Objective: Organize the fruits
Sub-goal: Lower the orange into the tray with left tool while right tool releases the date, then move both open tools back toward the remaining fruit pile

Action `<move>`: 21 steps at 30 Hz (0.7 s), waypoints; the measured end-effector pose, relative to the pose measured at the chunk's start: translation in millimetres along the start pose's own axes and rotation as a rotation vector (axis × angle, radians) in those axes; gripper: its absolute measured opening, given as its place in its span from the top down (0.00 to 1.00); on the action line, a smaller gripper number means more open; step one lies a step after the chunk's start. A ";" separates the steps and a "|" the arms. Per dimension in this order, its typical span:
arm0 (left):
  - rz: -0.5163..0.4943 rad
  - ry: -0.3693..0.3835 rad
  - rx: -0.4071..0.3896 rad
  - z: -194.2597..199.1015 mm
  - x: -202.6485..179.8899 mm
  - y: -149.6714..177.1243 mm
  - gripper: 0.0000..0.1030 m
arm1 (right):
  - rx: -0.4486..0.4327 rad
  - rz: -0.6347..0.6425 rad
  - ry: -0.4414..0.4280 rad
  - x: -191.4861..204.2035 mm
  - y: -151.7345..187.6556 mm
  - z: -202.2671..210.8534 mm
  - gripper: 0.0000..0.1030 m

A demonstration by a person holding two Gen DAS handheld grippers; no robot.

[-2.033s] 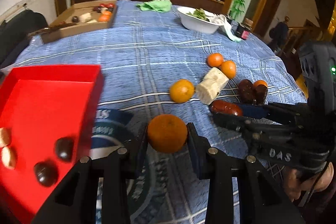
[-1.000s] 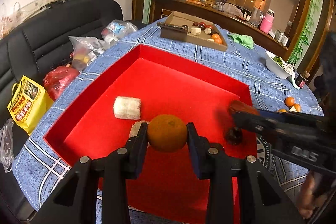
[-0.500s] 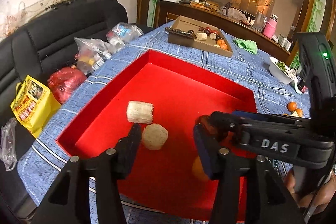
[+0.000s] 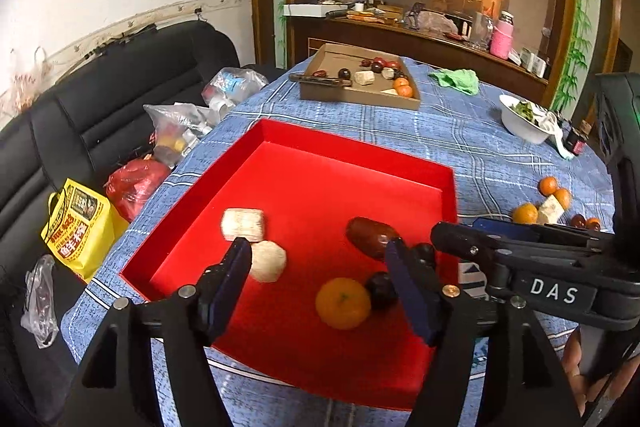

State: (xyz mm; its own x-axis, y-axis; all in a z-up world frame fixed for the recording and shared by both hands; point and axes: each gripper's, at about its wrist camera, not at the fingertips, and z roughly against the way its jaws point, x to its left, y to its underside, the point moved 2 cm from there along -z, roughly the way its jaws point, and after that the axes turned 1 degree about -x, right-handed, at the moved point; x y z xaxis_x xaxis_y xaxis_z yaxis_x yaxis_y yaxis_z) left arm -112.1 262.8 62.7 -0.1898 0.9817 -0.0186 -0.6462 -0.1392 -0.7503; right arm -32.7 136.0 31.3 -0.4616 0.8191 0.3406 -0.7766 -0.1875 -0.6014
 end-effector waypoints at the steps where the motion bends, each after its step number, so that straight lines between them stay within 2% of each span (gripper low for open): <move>1: -0.009 -0.001 0.000 1.6 -4.0 -0.1 0.31 | -0.005 -0.009 -0.003 -3.5 1.3 4.1 0.44; 7: -0.065 0.001 -0.005 12.0 -29.8 -0.6 0.30 | -0.044 -0.055 0.000 -27.7 13.4 30.2 0.42; 12: -0.091 0.039 0.002 18.4 -47.2 0.0 0.30 | -0.076 -0.085 0.022 -58.0 30.1 56.9 0.42; 17: -0.046 0.071 0.012 18.0 -48.1 -0.4 0.24 | -0.108 -0.138 0.094 -113.1 64.6 101.1 0.43; 21: -0.022 0.139 0.036 9.2 -62.9 -0.5 0.24 | -0.134 -0.208 0.191 -164.0 87.6 135.9 0.43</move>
State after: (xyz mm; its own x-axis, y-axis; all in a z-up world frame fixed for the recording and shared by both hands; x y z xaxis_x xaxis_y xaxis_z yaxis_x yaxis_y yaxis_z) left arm -106.6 199.9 70.3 -0.0727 0.9927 -0.0960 -0.6759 -0.1198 -0.7271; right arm -83.4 -88.4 21.0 -0.2003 0.9219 0.3317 -0.7766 0.0571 -0.6274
